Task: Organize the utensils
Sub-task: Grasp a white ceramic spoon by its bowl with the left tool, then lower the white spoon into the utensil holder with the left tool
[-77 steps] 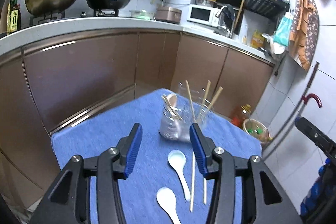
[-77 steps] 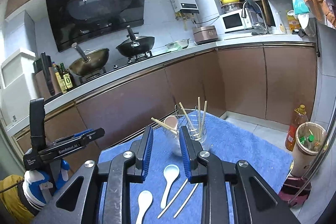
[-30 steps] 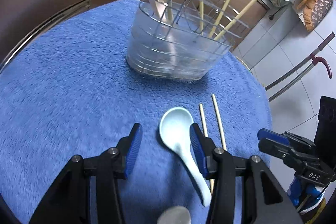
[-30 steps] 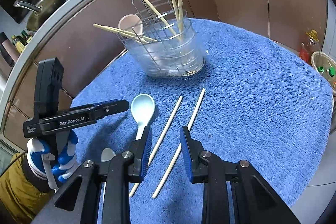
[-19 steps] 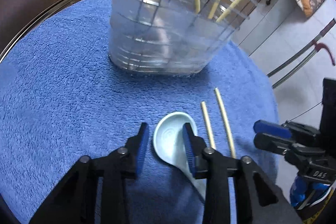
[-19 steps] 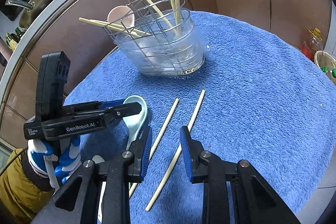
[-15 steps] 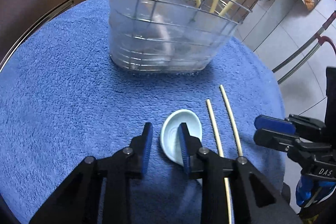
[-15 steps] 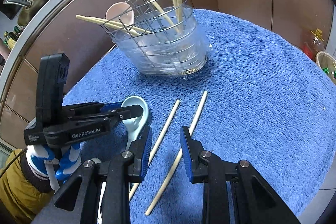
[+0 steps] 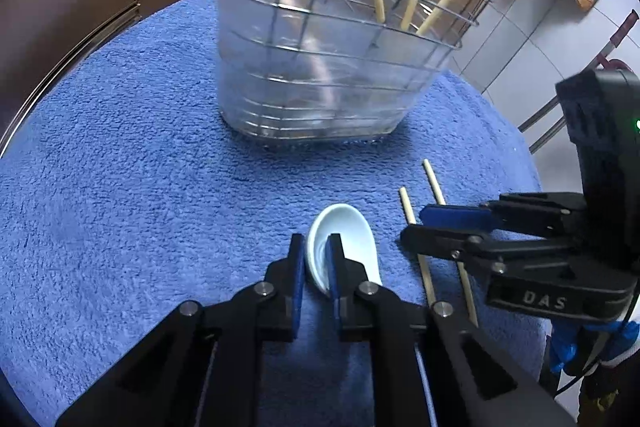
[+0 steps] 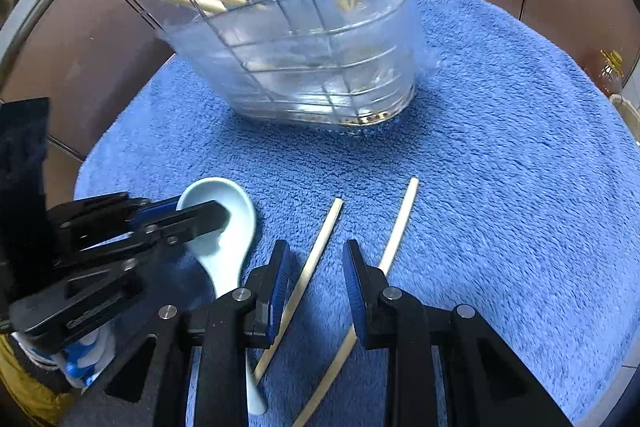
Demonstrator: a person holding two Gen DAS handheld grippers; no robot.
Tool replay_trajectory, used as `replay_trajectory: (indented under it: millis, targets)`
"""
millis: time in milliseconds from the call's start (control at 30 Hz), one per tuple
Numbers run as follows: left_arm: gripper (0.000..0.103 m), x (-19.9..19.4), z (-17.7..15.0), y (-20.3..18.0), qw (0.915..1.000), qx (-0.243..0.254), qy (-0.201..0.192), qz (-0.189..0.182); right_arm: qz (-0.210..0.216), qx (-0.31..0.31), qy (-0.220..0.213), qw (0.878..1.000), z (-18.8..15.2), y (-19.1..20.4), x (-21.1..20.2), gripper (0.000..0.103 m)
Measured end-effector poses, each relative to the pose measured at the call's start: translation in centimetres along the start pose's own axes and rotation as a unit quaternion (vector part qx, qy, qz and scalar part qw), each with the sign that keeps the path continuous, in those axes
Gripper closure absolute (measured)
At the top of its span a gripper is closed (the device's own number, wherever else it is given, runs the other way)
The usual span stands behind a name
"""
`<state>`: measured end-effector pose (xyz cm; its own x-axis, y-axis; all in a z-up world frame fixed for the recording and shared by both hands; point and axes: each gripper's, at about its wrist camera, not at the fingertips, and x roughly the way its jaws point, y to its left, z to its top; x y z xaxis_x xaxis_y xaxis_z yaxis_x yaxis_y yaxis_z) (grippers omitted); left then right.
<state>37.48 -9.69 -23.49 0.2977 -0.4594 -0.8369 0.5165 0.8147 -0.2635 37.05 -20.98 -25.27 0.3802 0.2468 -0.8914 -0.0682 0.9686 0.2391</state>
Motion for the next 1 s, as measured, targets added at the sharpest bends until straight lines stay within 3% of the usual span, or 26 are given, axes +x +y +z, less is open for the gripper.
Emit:
replay_trajectory:
  millis: [233,433,533,700,1000]
  targets:
    - [0.095,-2.1,-0.8,0.7,0.9996,-0.013,-0.026,0.003,-0.049,-0.017,0.003,0.999,0.6,1.7,1.0,0.087]
    - [0.096,-4.9,-1.9,0.1,0.9983,-0.020,-0.053,0.011,-0.030,0.006,0.011,0.999,0.7,1.2,0.6,0.091]
    - [0.096,-6.9,-2.4,-0.2,0.9971,-0.024,-0.070,0.016,0.001,0.025,0.010,1.000,0.5,1.1,0.3,0.093]
    - [0.096,-9.8,-3.0,-1.0,0.9947,-0.021,-0.096,0.031,0.030,0.041,-0.019,0.999,-0.3,0.1,-2.6,0.094]
    - [0.096,-14.2,-4.6,-2.5,0.9886,-0.026,-0.139,0.052,0.060,0.015,-0.120,0.991,-3.3,0.1,-10.6,0.096]
